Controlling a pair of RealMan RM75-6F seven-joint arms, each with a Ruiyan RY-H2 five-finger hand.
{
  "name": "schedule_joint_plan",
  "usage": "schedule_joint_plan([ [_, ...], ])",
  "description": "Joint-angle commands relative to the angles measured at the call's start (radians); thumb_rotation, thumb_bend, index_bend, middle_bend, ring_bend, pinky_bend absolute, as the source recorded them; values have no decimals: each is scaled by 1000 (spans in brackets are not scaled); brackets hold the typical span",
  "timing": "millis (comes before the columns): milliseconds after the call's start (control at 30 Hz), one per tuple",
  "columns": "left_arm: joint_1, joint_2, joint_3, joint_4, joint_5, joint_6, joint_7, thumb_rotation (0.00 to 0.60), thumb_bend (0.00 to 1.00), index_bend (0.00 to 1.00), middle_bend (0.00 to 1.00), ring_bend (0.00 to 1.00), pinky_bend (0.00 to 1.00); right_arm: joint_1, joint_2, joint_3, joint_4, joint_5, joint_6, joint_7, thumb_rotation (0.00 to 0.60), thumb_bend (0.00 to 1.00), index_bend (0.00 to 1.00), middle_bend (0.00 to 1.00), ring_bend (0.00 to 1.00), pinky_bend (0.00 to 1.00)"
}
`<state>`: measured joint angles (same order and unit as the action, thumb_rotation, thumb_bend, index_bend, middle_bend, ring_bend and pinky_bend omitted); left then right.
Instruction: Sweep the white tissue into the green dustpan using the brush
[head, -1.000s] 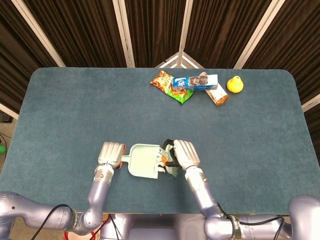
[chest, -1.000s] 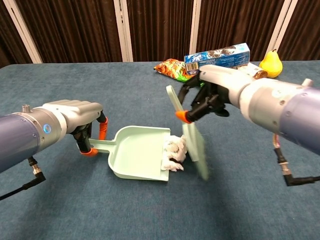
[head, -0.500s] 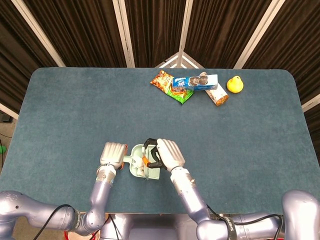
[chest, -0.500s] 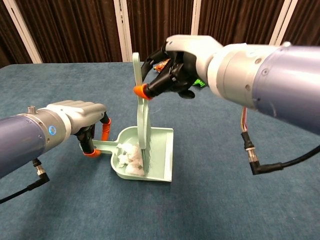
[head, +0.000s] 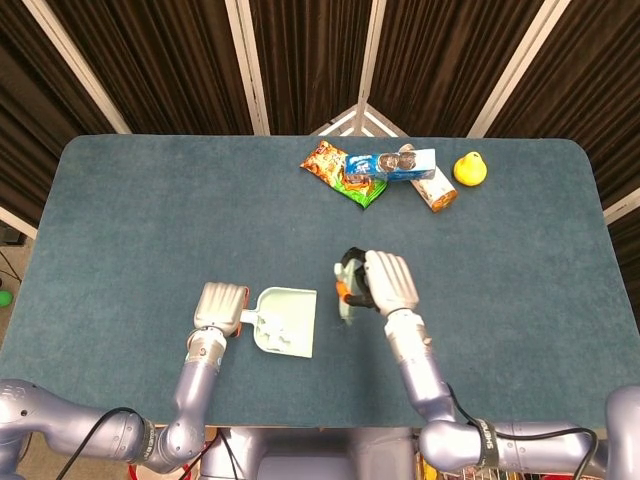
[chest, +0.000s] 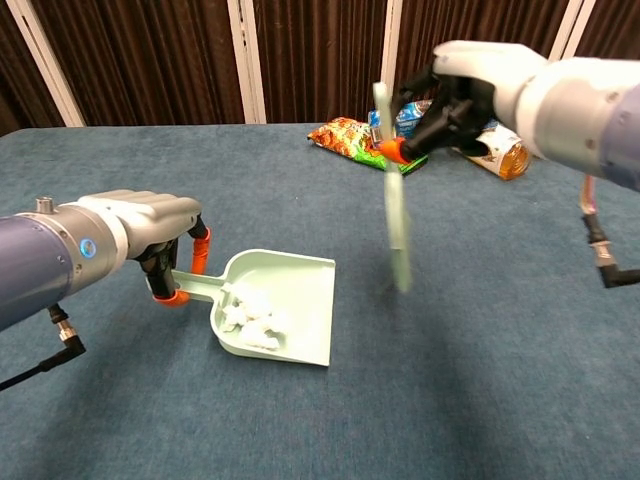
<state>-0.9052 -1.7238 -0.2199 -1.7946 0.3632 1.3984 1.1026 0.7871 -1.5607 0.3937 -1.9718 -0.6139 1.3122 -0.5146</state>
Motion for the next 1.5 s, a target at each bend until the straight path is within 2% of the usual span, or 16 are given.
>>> schedule_joint_plan([
  [33, 0, -2, 2, -3, 0, 5, 0, 600, 530, 622, 1000, 1000, 1000, -28, 21, -44, 25, -12, -8, 8, 600, 560, 860, 906, 981, 897],
  [300, -1, -5, 5, -10, 0, 17, 0, 600, 530, 624, 1000, 1000, 1000, -56, -5, -106, 44, -19, -22, 30, 600, 561, 862, 906, 981, 897],
  [533, -2, -9, 3, -9, -3, 13, -4, 600, 530, 624, 1000, 1000, 1000, -49, -64, -97, 16, 6, -22, 42, 600, 562, 865, 906, 981, 897],
  [633, -3, -13, 1, -4, -6, 9, -8, 600, 530, 624, 1000, 1000, 1000, -39, -91, -71, -14, 36, -13, 46, 600, 562, 865, 906, 980, 897],
  [767, -5, -20, 0, 2, -9, 7, -10, 600, 530, 624, 1000, 1000, 1000, -28, -122, -13, -60, 139, -5, 68, 600, 562, 865, 906, 981, 897],
  [1067, -10, -28, -3, 4, -10, 7, -10, 600, 530, 624, 1000, 1000, 1000, -3, -148, 59, -98, 252, 3, 92, 600, 562, 866, 906, 981, 897],
  [1500, -17, -61, -13, 33, -9, 4, -20, 600, 530, 624, 1000, 1000, 1000, 25, -148, 124, -143, 339, -24, 143, 600, 564, 866, 906, 980, 897],
])
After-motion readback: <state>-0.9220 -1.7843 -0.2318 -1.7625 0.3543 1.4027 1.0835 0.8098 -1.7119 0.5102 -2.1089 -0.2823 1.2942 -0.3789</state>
